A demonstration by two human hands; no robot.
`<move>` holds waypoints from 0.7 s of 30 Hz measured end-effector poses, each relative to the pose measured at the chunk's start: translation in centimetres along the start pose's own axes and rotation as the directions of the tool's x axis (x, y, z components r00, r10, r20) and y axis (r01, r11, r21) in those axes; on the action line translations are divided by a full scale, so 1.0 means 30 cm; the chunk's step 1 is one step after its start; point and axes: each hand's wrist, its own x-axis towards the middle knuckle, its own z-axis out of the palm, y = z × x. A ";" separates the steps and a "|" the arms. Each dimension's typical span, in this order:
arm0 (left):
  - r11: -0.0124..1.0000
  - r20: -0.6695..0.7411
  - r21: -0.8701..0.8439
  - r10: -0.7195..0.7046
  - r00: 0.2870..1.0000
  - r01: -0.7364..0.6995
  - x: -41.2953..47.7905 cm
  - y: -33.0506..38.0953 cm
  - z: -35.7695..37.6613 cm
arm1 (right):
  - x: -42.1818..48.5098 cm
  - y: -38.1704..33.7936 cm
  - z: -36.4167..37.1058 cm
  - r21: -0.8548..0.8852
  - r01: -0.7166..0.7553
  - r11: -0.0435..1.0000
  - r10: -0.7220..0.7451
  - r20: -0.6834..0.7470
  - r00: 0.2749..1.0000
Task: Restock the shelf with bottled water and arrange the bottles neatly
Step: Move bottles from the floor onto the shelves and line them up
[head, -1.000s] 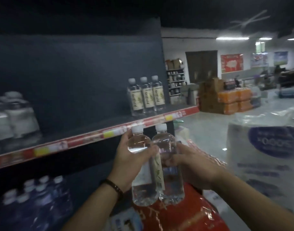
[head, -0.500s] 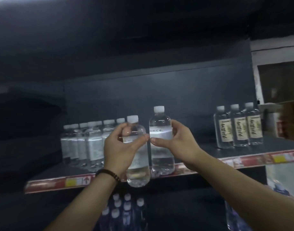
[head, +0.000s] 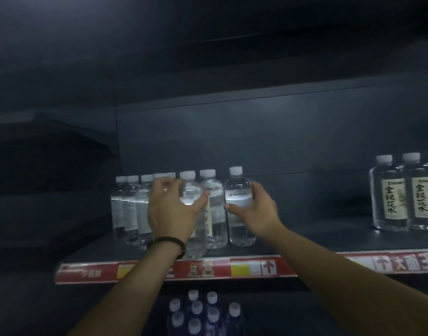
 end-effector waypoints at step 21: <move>0.950 0.131 0.186 0.228 0.965 -0.250 -0.270 0.050 -0.060 | -0.112 0.019 -0.151 -0.449 -0.013 0.893 0.117 0.204 0.972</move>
